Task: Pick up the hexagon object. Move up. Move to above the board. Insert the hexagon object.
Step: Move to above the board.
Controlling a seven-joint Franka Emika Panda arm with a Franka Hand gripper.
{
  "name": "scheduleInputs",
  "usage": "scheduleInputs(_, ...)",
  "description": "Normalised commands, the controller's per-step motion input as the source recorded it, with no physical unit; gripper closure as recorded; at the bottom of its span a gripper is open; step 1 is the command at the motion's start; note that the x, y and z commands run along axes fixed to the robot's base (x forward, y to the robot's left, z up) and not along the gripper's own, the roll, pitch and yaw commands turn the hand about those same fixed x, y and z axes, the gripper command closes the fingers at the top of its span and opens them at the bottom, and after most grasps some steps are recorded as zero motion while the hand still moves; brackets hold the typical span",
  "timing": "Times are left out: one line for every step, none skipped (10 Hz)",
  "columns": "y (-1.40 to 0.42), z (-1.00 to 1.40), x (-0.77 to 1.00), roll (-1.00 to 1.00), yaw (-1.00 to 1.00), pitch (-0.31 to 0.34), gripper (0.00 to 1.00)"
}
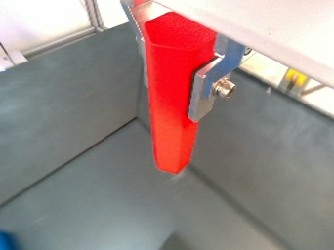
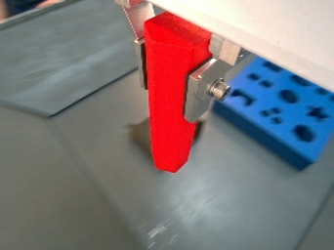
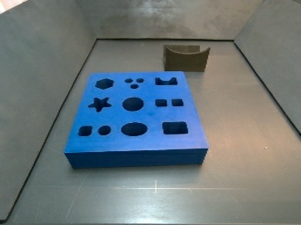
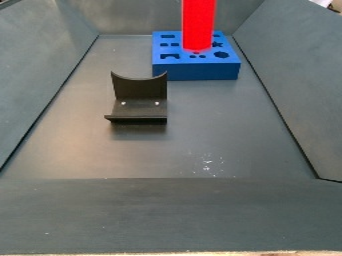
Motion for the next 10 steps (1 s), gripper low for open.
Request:
scheduleInputs(-1.00,0.09,-0.07,-0.04,-0.19,0.068,1.00)
scheduleInputs(-1.00,0.09,-0.07,-0.05,-0.13,0.036,1.00)
scheduleInputs(-1.00,0.09,-0.07,-0.03,-0.05,0.009,1.00)
scheduleInputs(-1.00,0.09,-0.07,-0.03,-0.02,0.010,1.00)
scheduleInputs(-1.00,0.09,-0.07,-0.03,0.00,0.013,1.00)
scheduleInputs(-1.00,0.09,-0.07,-0.03,0.00,0.011,1.00)
scheduleInputs(-1.00,0.10,-0.07,-0.01,0.01,0.007,1.00)
scheduleInputs(-1.00,0.10,-0.07,-0.02,0.01,0.007,1.00)
scheduleInputs(-1.00,0.10,-0.08,0.00,0.00,0.011,1.00)
scheduleInputs(-1.00,0.10,-0.07,-0.01,0.01,0.012,1.00)
